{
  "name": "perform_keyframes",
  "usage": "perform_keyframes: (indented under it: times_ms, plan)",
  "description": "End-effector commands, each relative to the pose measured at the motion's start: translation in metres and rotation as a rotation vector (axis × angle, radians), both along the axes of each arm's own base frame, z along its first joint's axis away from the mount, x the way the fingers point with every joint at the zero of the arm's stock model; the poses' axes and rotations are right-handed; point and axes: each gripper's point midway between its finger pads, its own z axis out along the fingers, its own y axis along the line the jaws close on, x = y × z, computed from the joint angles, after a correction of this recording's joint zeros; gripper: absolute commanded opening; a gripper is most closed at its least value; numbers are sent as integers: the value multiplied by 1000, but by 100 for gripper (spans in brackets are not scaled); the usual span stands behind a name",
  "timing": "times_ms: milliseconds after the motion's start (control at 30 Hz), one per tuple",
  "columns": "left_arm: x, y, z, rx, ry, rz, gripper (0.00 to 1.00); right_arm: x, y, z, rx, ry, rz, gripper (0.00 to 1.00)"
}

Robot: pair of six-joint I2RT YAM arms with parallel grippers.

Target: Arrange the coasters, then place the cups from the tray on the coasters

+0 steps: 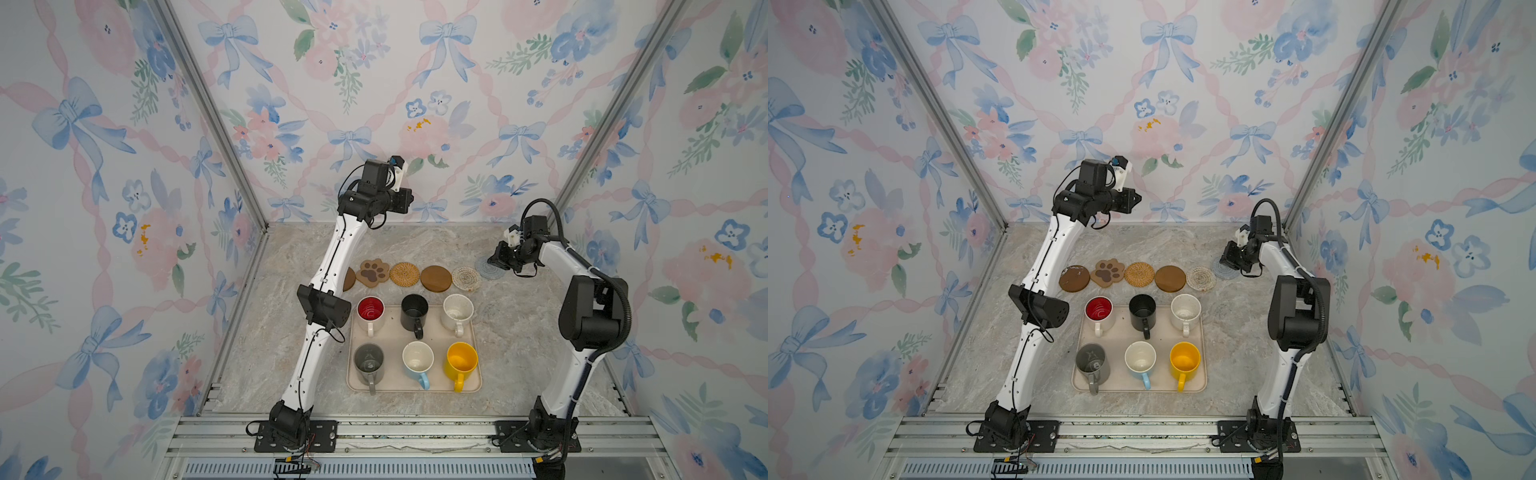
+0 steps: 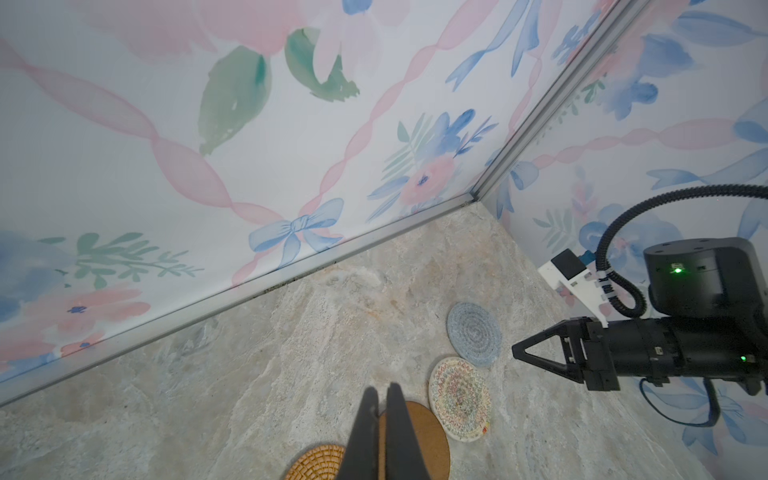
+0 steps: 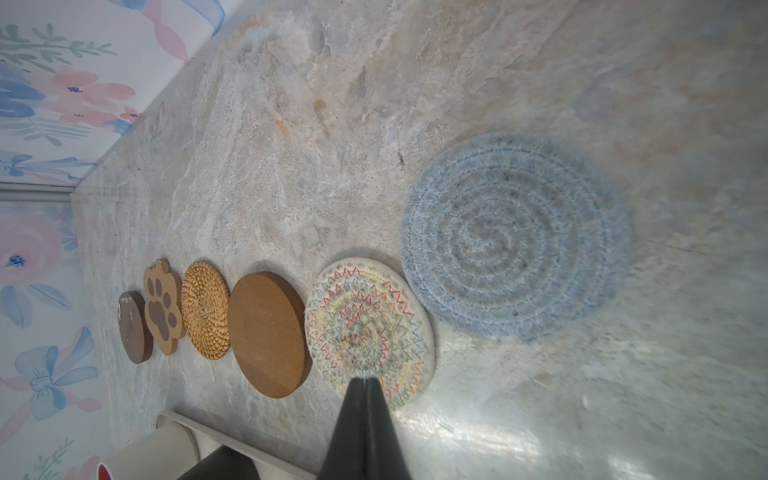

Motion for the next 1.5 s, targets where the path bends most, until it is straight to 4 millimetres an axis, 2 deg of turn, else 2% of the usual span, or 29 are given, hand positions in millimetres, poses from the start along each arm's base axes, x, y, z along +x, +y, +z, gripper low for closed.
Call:
perform_keyframes:
  times_ms: [0, 133, 267, 367, 500, 600, 633, 733, 933, 1033, 1100, 1200, 1333, 1467]
  plan:
    - [0, 5, -14, -7, 45, -38, 2, -6, -3, 14, -7, -21, 5, 4]
    - [0, 10, -22, -11, 84, -36, 3, -11, -2, 23, -13, -28, 16, 4]
    - [-6, 31, -33, 62, 143, 16, 7, -17, -4, 31, -34, -36, 23, 4]
    - [-18, 44, -49, 142, 209, 43, 9, -20, -2, 35, -35, -44, 26, 4]
    - [-42, 67, -79, 302, 307, 97, 12, -22, 3, 35, -27, -48, 37, 4]
    - [-69, 83, -106, 422, 382, 115, 16, -24, 9, 33, -23, -46, 53, 4]
    - [-79, 90, -121, 469, 419, 122, 16, -25, 10, 32, -23, -45, 53, 4]
    - [-102, 110, -145, 547, 482, 164, 16, -27, 12, 31, -17, -48, 56, 4]
    - [-132, 133, -163, 504, 480, 227, 17, -35, 14, 31, -15, -46, 67, 4]
    - [-145, 144, -165, 413, 439, 257, 17, -39, 13, 33, -26, -48, 71, 4]
    - [-150, 150, -155, 317, 376, 280, 17, -40, 12, 34, -29, -49, 71, 4]
    - [-154, 158, -130, 130, 215, 315, 18, -40, 11, 35, -31, -49, 70, 5]
    - [-164, 177, -99, -41, -7, 393, 29, -38, 10, 30, -42, -35, 77, 5]
    - [-169, 186, -87, -93, -100, 413, 37, -35, 7, 20, -59, -12, 76, 8]
